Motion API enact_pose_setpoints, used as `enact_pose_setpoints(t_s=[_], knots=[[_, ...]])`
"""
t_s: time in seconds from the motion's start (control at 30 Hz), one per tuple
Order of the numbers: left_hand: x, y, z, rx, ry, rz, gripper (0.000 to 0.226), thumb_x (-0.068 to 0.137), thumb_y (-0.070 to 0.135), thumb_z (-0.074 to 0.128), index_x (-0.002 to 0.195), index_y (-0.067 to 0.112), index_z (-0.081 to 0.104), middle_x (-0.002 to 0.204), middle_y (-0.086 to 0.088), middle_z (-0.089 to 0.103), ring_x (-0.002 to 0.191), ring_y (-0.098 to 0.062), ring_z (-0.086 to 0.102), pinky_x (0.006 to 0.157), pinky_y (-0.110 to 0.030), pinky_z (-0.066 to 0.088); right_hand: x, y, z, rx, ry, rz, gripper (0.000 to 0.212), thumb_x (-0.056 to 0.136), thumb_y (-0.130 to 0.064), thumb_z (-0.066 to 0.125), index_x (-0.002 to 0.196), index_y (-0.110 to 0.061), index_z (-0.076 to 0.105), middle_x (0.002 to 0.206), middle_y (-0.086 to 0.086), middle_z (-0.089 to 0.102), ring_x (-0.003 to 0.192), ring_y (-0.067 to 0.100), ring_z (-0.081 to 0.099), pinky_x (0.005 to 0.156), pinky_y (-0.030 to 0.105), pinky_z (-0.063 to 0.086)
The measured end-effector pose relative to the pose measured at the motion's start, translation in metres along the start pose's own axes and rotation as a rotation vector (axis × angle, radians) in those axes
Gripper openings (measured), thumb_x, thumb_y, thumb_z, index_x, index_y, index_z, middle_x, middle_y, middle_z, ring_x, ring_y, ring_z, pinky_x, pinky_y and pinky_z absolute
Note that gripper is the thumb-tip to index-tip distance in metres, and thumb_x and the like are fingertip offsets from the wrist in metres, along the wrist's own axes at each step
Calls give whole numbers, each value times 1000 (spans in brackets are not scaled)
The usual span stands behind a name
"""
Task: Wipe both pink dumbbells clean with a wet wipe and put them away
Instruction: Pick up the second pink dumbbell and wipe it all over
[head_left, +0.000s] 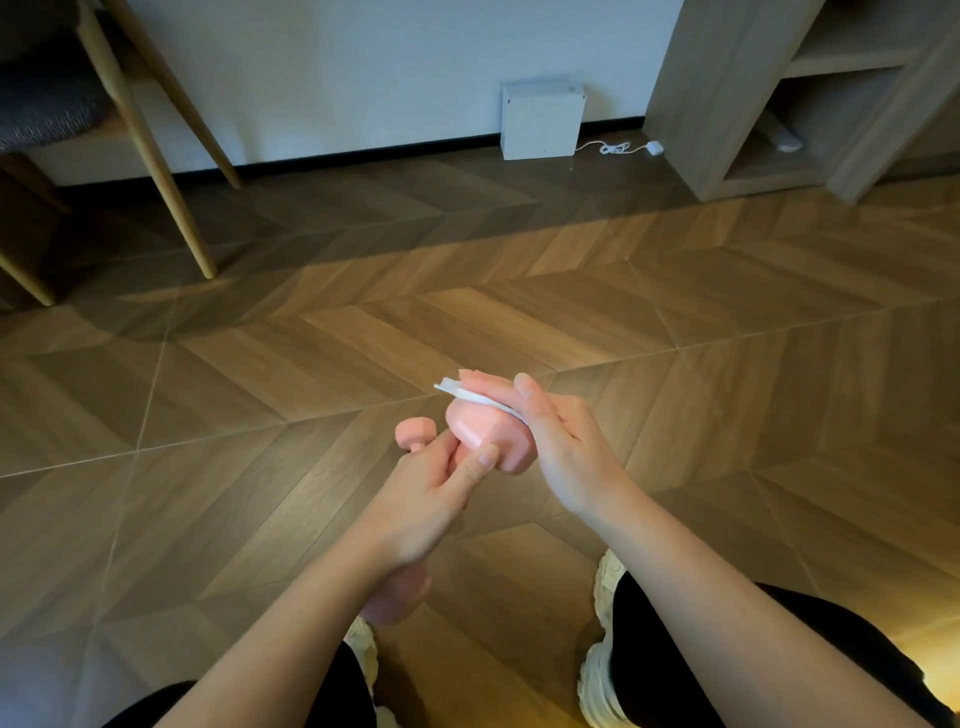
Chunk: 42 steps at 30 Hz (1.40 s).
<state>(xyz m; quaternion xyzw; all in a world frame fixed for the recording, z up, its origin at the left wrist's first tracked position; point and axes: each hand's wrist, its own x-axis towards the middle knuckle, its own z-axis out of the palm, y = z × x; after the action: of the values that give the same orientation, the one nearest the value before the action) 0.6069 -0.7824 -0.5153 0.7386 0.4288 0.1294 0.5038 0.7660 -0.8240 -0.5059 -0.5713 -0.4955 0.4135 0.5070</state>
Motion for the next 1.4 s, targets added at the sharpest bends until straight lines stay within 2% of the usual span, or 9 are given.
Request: enact_pose_setpoints(t_s=[0.13, 0.3, 0.43, 0.6, 0.77, 0.93, 1.13, 1.33, 1.4], knots=[[2, 3, 7, -320, 85, -159, 55, 91, 66, 44, 94, 14, 59, 64, 2, 47, 49, -10, 40, 46, -25, 35, -1, 3, 0, -33, 12, -54, 44, 100, -45, 30, 120, -33, 67, 130, -11, 65, 129, 6, 54, 117, 53, 26], [5, 7, 6, -485, 180, -214, 69, 85, 69, 43, 105, 5, 59, 67, 0, 47, 51, -11, 38, 44, -24, 33, -1, 9, -4, -93, 72, -82, 43, 104, -34, 29, 126, -24, 65, 133, -7, 63, 130, 2, 52, 115, 41, 35], [1, 8, 0, -427, 205, -146, 65, 85, 69, 45, 99, 8, 59, 67, -1, 51, 55, -13, 43, 46, -23, 38, 4, 21, -4, -81, 110, 0, 53, 102, -45, 29, 126, -19, 68, 116, 16, 70, 115, 21, 62, 103, 45, 44], [-5, 10, -10, -203, 120, 24, 51, 82, 64, 45, 84, 13, 54, 74, -4, 51, 50, -3, 41, 47, -12, 35, 8, 14, -4, 51, 94, 54, 49, 100, -37, 29, 117, -16, 70, 91, -21, 73, 98, -1, 64, 89, 18, 46], [-2, -3, -17, 280, 37, 123, 55, 71, 83, 27, 92, 37, 47, 74, 9, 59, 68, -4, 55, 58, -24, 36, 7, 13, -5, 47, 89, 141, 42, 103, -41, 33, 97, -32, 73, 84, -21, 72, 85, -4, 63, 78, 14, 45], [3, -6, -13, 368, 40, 59, 72, 71, 86, 24, 99, 25, 51, 79, 9, 60, 72, -8, 57, 63, -32, 43, 7, 15, 0, 68, 8, 115, 52, 98, -49, 33, 125, -21, 67, 127, -8, 67, 125, 4, 56, 109, 29, 40], [10, -15, -10, 106, 134, -157, 65, 80, 78, 33, 97, 19, 57, 79, 4, 63, 64, -12, 58, 62, -31, 44, 3, 15, 1, 18, -36, 34, 47, 102, -38, 32, 129, -16, 64, 135, -8, 61, 130, -1, 49, 111, 19, 34], [9, -16, -15, 125, 200, -62, 60, 75, 80, 34, 87, 25, 53, 72, 8, 63, 62, -6, 57, 61, -30, 43, 7, 19, -2, -71, 1, 128, 53, 101, -47, 31, 124, -18, 69, 118, -2, 72, 117, 9, 61, 105, 36, 43], [8, -15, -20, 300, 170, 31, 66, 74, 83, 30, 101, 27, 52, 80, 10, 64, 73, -11, 60, 65, -34, 45, 9, 17, -5, -24, -20, 191, 45, 105, -40, 36, 117, -16, 71, 93, -15, 74, 92, -5, 64, 87, 23, 46]])
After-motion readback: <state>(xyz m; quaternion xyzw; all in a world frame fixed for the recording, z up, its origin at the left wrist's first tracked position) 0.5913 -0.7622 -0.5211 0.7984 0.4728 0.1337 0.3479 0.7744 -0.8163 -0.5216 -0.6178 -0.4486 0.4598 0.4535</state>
